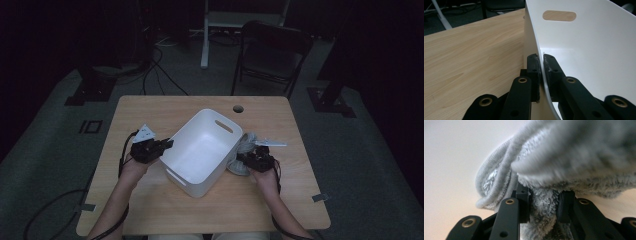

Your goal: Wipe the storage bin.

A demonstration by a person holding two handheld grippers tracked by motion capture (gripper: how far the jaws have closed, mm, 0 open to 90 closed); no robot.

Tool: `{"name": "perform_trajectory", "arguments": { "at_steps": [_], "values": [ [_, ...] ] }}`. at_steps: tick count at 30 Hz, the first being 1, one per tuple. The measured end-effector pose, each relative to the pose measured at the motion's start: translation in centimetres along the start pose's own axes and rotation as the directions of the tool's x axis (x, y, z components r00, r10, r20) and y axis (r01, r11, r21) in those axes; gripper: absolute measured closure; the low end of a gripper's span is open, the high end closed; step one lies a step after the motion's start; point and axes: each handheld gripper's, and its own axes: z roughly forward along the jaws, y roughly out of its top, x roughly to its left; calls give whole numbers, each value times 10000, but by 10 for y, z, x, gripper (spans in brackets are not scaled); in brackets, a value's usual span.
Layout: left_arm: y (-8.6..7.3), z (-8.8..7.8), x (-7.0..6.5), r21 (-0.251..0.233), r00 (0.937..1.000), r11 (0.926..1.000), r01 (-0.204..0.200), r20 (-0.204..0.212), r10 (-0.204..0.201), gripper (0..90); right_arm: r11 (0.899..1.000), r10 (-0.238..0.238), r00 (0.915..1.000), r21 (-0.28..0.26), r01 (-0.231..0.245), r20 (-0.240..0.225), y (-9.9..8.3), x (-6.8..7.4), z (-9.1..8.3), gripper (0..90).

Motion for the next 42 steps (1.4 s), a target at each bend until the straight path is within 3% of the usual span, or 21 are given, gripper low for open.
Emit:
{"name": "perform_trajectory", "arguments": {
  "at_steps": [2,3,4,8,10,22,28,33,38,39,40,41,42],
  "values": [
    [0,0,-1,4,10000,10000,-13,-55,13,841,9963,-563,9971,-685,527,-520,11,20,-19,695],
    [0,0,-1,13,10000,10000,-30,-71,30,841,9963,-563,9971,-685,527,-520,11,20,-19,695],
    [0,0,-1,-6,10000,10000,15,-92,-15,842,9912,-801,9935,-1114,709,-805,16,31,-30,695],
    [-1,0,0,-53,10000,10000,29,-30,-29,842,9859,-1140,9909,-1309,1039,-720,19,40,-36,696],
    [0,0,-2,-25,9998,9999,-150,-123,150,842,9885,-890,9932,-1293,788,-746,16,33,-31,696],
    [0,1,-2,-10,10000,10000,-79,-45,79,837,9959,-768,9969,-494,758,-180,0,23,-11,695],
    [0,1,-4,-19,9999,10000,-79,-83,79,837,9948,-903,9954,511,885,329,-15,9,11,692],
    [0,2,-3,-37,9999,10000,-19,-102,18,831,9940,-827,9958,745,796,396,-17,6,15,694],
    [-1,2,-5,-107,9997,9999,114,-207,-116,827,9927,-1090,9937,552,1075,255,-11,9,7,694],
    [-1,2,-5,-107,9997,9999,120,-217,-122,828,9938,-999,9950,499,997,25,-8,9,4,695],
    [-1,2,-5,-109,9996,9998,143,-257,-146,828,9956,-928,9954,86,930,-258,-4,11,-5,694],
    [-1,2,-5,-115,9995,9998,162,-269,-165,828,9956,-928,9954,86,930,-258,-4,11,-5,694],
    [-1,2,-5,-127,9994,9997,208,-286,-212,828,9912,-1283,9915,-346,1276,-202,0,19,-15,692]
  ]
}}
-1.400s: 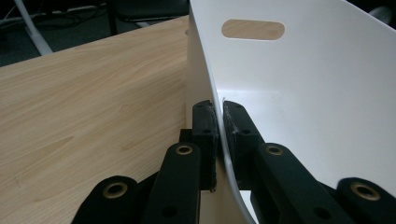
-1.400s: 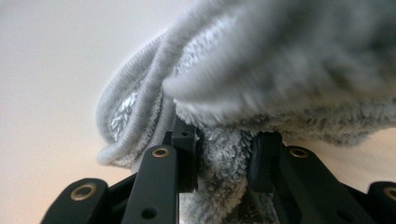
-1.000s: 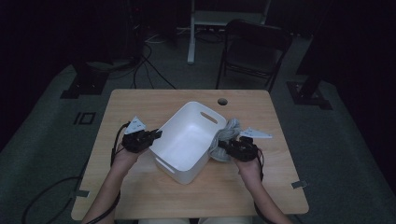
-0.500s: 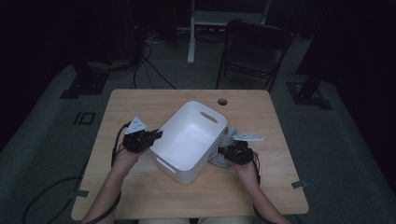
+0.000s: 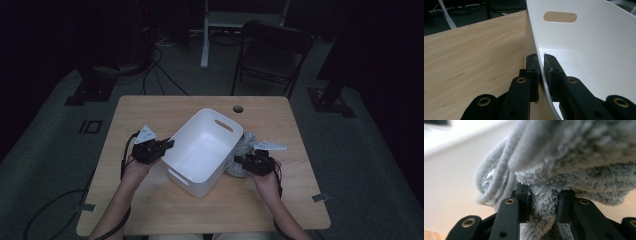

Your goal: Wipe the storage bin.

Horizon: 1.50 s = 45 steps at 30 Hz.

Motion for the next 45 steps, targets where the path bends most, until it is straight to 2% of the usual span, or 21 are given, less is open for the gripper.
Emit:
{"name": "perform_trajectory", "arguments": {
  "at_steps": [2,3,5,6,9,16,22,24,26,27,28,32,35,36,39,42,44,45],
  "values": [
    [0,0,0,-2,10000,10000,-5,1,5,828,9997,-161,9998,-172,160,-80,3,4,-4,691],
    [0,0,0,2,10000,10000,-32,6,32,828,9974,-356,9989,-639,335,-315,7,11,-13,691],
    [0,0,0,3,10000,10000,-37,38,37,828,9941,-430,9969,-1021,361,-662,12,18,-21,690],
    [0,0,0,8,10000,10000,-69,71,69,827,9924,-682,9963,-1056,625,-518,14,24,-23,688],
    [0,1,0,5,9999,10000,-67,104,67,828,9926,-570,9965,-1110,500,-606,12,22,-20,688],
    [0,2,-1,-34,9999,10000,-12,167,13,821,9940,-758,9968,-809,734,-271,5,23,-12,688],
    [1,2,-3,75,9996,9996,-282,42,282,822,9965,-796,9968,-269,795,-35,-7,18,2,689],
    [1,2,-3,70,9996,9996,-259,59,258,822,9967,-782,9969,-206,781,-23,-8,17,4,689],
    [2,2,-3,88,9995,9995,-311,37,310,822,9980,-609,9981,139,610,-31,-14,11,12,689],
    [2,2,-3,88,9995,9995,-311,37,310,821,9980,-609,9981,139,610,-31,-14,11,12,689],
    [2,2,-4,92,9995,9995,-308,10,308,822,9971,-564,9984,517,563,16,-18,6,19,689],
    [1,2,-5,62,9998,9999,-157,-142,158,821,9943,-508,9986,942,495,120,-24,1,28,690],
    [1,2,-6,30,9996,10000,-25,-297,26,823,9924,-444,9989,1156,425,145,-21,3,27,694],
    [1,2,-6,10,9994,10000,23,-352,-22,823,9927,-442,9990,1128,434,46,-20,4,24,694],
    [1,3,-8,15,9992,10000,4,-393,-3,824,9967,-546,9980,586,564,-318,-16,14,5,694],
    [2,4,-10,15,9993,10000,-17,-385,18,824,9978,-621,9959,-274,604,-664,-11,28,-17,693],
    [2,4,-10,23,9993,10000,-34,-371,35,823,9916,-752,9899,-1138,615,-1205,-3,41,-32,693],
    [2,4,-10,23,9993,10000,-34,-371,35,823,9916,-752,9899,-1138,615,-1205,-3,41,-32,693]
  ]
}}
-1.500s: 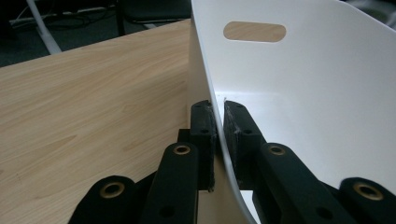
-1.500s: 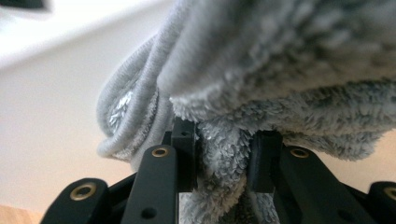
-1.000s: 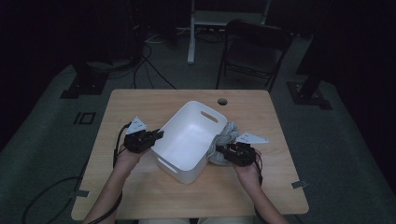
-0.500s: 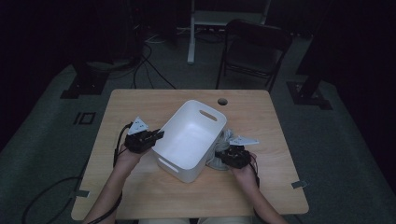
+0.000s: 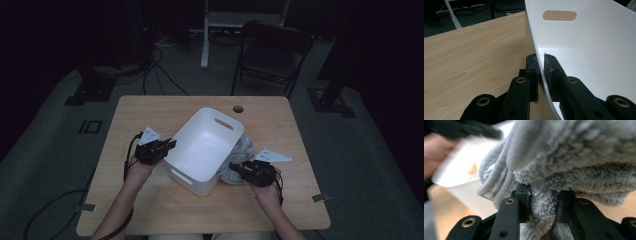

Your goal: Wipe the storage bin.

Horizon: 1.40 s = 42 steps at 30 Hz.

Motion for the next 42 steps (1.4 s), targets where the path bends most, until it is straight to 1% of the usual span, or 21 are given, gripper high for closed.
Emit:
{"name": "perform_trajectory", "arguments": {
  "at_steps": [2,4,6,7,9,13,14,15,17,19,20,22,25,28,32,34,37,38,39,41,42],
  "values": [
    [0,0,0,-18,10000,10000,14,42,-14,823,9998,-177,9998,-56,176,-86,3,5,3,692],
    [0,0,0,-11,9999,10000,-3,104,3,821,9992,-365,9991,158,362,212,1,5,11,692],
    [0,0,0,-9,9999,10000,21,126,-20,815,9989,-343,9985,347,328,433,-4,4,17,693],
    [0,0,0,-20,9999,10000,38,149,-38,812,9974,-317,9977,659,278,597,-10,0,23,692],
    [0,0,0,3,9999,10000,-30,135,30,812,9970,-239,9978,749,193,612,-12,-2,24,692],
    [0,1,-2,-3,9999,9999,-105,17,105,812,9906,3,9965,1364,-118,840,-24,-15,37,692],
    [0,1,-2,-3,9999,9999,-105,17,105,813,9906,3,9965,1364,-118,840,-24,-15,37,692],
    [0,1,-2,-61,9999,9999,-104,-7,104,812,9845,-83,9940,1753,-111,1094,-32,-22,44,692],
    [0,1,-2,-64,10000,9999,-97,-10,97,812,9845,-83,9940,1753,-111,1094,-32,-22,44,692],
    [0,1,-3,-73,9999,9999,-74,-82,74,811,9747,258,9936,2180,-494,1097,-45,-31,55,692],
    [0,1,-3,-73,9999,10000,-54,-135,53,812,9736,394,9934,2196,-623,1075,-44,-32,55,693],
    [0,1,-3,-100,9998,9999,67,-190,-69,812,9712,286,9931,2318,-545,1133,-41,-30,53,694],
    [0,1,-3,-51,9996,9999,120,-263,-122,814,9749,438,9961,2145,-593,762,-36,-22,46,694],
    [0,1,-4,-27,9995,10000,96,-285,-97,814,9829,174,9995,1826,-220,272,-26,-5,35,694],
    [0,1,-4,-24,9995,10000,92,-296,-93,815,9964,28,9989,849,12,-473,-11,14,17,693],
    [1,2,-5,-10,9994,10000,42,-330,-42,815,9989,108,9981,454,-80,-606,-7,18,11,692],
    [1,2,-5,-5,9996,10000,11,-274,-11,815,9992,-112,9988,384,130,-478,-5,19,12,692],
    [1,2,-5,5,9996,10000,9,-268,-8,815,9993,-63,9988,368,81,-484,-7,19,13,691],
    [1,2,-5,5,9997,10000,-12,-249,12,816,9991,-61,9991,412,78,-422,-8,19,15,692],
    [1,2,-6,-7,9997,10000,-12,-253,12,816,9966,-420,9991,713,422,-38,-11,19,20,692],
    [1,2,-6,-19,9998,10000,-47,-209,46,817,9968,-304,9995,743,309,-75,-13,17,22,692]
  ]
}}
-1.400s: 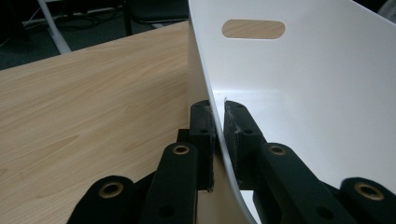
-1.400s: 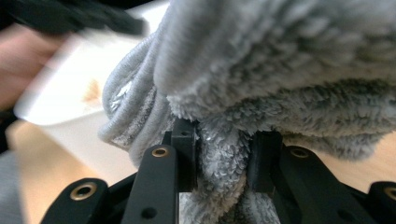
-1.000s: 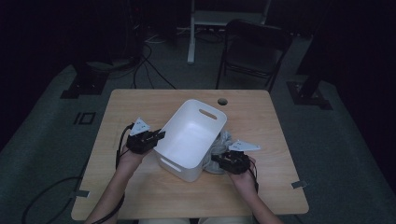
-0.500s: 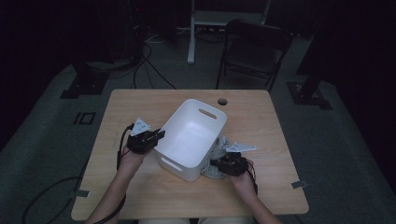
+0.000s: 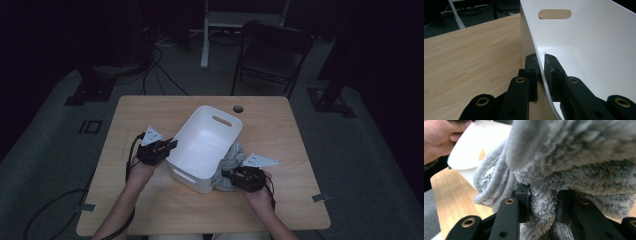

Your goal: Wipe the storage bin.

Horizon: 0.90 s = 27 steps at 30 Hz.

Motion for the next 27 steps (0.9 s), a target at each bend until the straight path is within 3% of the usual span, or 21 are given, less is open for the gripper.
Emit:
{"name": "perform_trajectory", "arguments": {
  "at_steps": [7,13,14,17,21,24,27],
  "values": [
    [0,1,-2,-20,9998,9999,-141,-168,141,814,9960,436,9989,774,-447,164,-15,-14,15,692],
    [0,1,-1,-32,9996,10000,15,-290,-16,814,9801,514,9965,1883,-629,657,-36,-26,38,694],
    [0,1,-1,-37,9995,10000,36,-328,-37,814,9786,805,9952,1854,-896,557,-37,-28,38,695],
    [0,1,-1,-45,9991,10000,63,-414,-65,816,9755,636,9961,2068,-749,606,-30,-24,36,697],
    [0,1,-2,-69,9988,10000,45,-478,-49,815,9892,596,9980,1351,-563,-206,-16,-7,14,692],
    [0,1,-2,-103,9987,9999,75,-497,-80,815,9983,582,9936,73,-578,-965,-5,13,-11,690],
    [0,2,-4,-82,9989,10000,8,-470,-12,815,9974,224,9944,-653,-293,-1034,3,27,-22,686]
  ]
}}
